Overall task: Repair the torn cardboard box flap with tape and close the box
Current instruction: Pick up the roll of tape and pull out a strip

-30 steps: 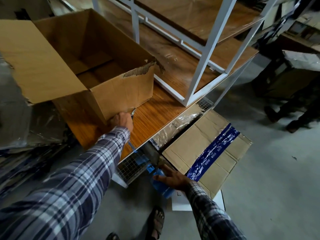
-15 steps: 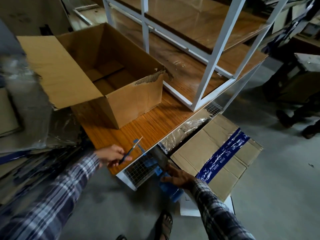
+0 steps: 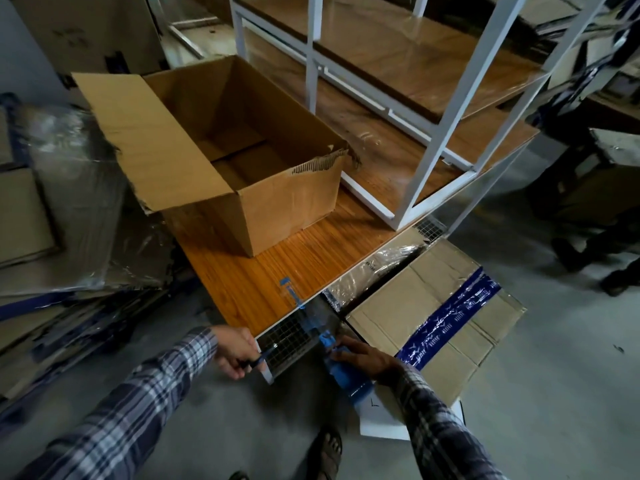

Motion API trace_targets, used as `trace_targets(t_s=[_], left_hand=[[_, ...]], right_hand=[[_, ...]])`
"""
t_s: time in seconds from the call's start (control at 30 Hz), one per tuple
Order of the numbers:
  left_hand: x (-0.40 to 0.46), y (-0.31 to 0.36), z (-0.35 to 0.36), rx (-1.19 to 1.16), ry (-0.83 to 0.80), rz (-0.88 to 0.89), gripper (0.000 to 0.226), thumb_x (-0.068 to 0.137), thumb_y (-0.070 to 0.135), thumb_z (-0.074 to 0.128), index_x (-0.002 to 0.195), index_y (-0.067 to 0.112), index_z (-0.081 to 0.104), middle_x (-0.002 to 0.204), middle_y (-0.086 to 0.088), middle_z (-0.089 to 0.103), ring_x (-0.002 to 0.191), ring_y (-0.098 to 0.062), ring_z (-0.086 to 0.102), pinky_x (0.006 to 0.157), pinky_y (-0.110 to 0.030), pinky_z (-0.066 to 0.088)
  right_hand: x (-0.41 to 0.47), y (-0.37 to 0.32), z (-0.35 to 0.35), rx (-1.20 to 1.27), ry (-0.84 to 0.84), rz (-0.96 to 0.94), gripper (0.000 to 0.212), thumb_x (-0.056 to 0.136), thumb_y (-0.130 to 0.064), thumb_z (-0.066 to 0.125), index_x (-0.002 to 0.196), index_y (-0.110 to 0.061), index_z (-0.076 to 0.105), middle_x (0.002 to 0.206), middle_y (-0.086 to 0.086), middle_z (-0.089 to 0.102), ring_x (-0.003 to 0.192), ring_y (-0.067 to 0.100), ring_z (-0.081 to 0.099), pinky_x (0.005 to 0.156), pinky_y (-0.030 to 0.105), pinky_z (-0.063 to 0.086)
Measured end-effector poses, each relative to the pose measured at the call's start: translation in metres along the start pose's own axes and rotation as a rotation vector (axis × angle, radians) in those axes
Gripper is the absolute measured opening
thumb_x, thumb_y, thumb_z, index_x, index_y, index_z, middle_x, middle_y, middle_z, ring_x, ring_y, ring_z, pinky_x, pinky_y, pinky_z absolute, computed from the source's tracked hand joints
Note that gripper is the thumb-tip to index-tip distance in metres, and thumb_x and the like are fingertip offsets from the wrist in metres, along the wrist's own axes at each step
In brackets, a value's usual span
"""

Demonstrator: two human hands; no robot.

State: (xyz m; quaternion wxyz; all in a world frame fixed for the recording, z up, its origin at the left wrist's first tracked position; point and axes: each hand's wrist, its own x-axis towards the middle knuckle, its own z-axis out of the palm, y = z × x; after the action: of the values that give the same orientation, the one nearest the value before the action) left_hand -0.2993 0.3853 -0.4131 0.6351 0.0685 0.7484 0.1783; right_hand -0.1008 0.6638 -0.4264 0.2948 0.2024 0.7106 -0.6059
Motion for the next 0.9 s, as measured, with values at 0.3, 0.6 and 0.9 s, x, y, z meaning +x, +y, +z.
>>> trace_targets(t_s=[0.3, 0.6, 0.9], left_hand=[[-0.005, 0.003, -0.005, -0.127, -0.048, 0.021, 0.053, 0.084, 0.022, 0.087, 0.127, -0.003, 0.068, 0.099, -0.014, 0.073, 0.067, -0.013, 0.07, 0.056, -0.02, 0.059], [0.014, 0.023, -0.008, -0.033, -0.046, 0.029, 0.064, 0.073, 0.031, 0.093, 0.123, -0.002, 0.071, 0.101, -0.014, 0.072, 0.066, -0.009, 0.062, 0.057, -0.015, 0.052], [-0.006, 0.018, -0.028, 0.212, 0.054, 0.009, 0.06, 0.05, 0.055, 0.098, 0.093, 0.018, 0.077, 0.079, -0.003, 0.066, 0.051, -0.004, 0.045, 0.047, -0.016, 0.035]], right_hand=[[-0.008, -0.009, 0.003, 0.094, -0.045, 0.017, 0.068, 0.066, -0.076, 0.08, 0.121, -0.039, 0.067, 0.127, -0.002, 0.068, 0.114, 0.017, 0.067, 0.109, 0.042, 0.05], [-0.017, -0.017, 0.002, 0.069, -0.018, 0.058, 0.045, 0.086, -0.059, 0.072, 0.127, -0.042, 0.062, 0.131, 0.004, 0.065, 0.115, 0.024, 0.065, 0.109, 0.046, 0.05], [-0.044, 0.01, -0.011, -0.155, -0.046, 0.185, 0.02, 0.097, -0.048, 0.069, 0.116, -0.05, 0.062, 0.125, -0.006, 0.065, 0.116, 0.02, 0.063, 0.096, 0.043, 0.055]])
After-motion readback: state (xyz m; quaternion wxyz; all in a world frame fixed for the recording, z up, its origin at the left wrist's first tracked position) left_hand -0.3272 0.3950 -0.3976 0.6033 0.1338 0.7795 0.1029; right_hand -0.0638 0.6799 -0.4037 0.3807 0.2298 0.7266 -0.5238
